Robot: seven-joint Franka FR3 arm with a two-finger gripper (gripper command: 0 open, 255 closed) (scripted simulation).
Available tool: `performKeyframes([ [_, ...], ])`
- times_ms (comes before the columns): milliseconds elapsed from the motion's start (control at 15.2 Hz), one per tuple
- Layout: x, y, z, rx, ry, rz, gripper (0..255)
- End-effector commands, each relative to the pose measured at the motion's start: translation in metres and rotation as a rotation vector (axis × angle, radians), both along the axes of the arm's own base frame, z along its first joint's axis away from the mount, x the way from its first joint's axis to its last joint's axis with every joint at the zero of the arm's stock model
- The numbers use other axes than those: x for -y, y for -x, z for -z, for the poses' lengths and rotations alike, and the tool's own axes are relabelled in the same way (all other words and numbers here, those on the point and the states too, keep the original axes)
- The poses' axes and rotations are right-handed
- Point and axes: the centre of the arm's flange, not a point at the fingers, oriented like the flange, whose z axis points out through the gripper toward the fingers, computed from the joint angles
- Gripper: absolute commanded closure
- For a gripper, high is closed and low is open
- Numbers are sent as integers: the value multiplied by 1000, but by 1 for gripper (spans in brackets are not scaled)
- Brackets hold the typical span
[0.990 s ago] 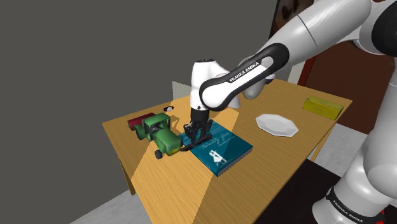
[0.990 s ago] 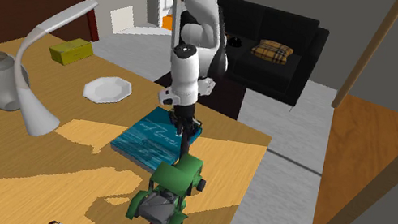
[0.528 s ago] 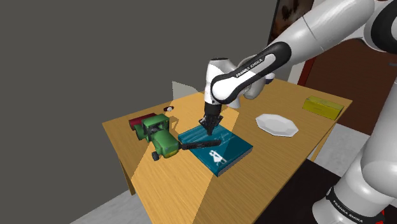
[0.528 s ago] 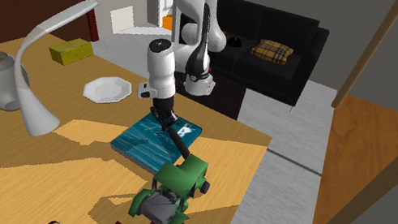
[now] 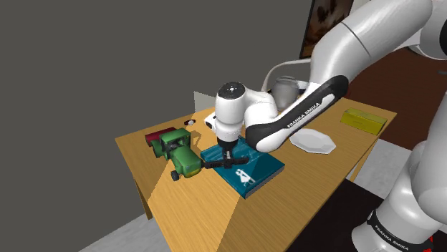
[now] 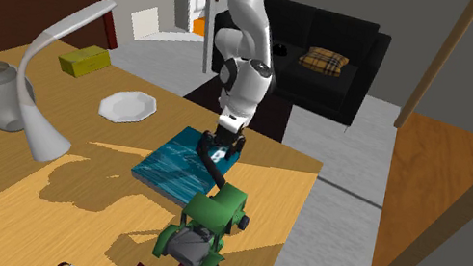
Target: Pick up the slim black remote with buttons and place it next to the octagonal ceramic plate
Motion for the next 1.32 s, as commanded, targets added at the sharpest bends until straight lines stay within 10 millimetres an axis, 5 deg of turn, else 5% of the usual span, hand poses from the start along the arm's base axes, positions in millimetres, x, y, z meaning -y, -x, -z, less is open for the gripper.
performKeyframes([
  [0,-8,7,8,21,46,-115,0],
  [396,-1,-3,40,21,46,-115,0],
  [924,-1,-3,40,21,46,-115,0],
  [990,-1,-3,40,21,46,-115,255],
  [1254,-1,-3,40,21,46,-115,255],
])
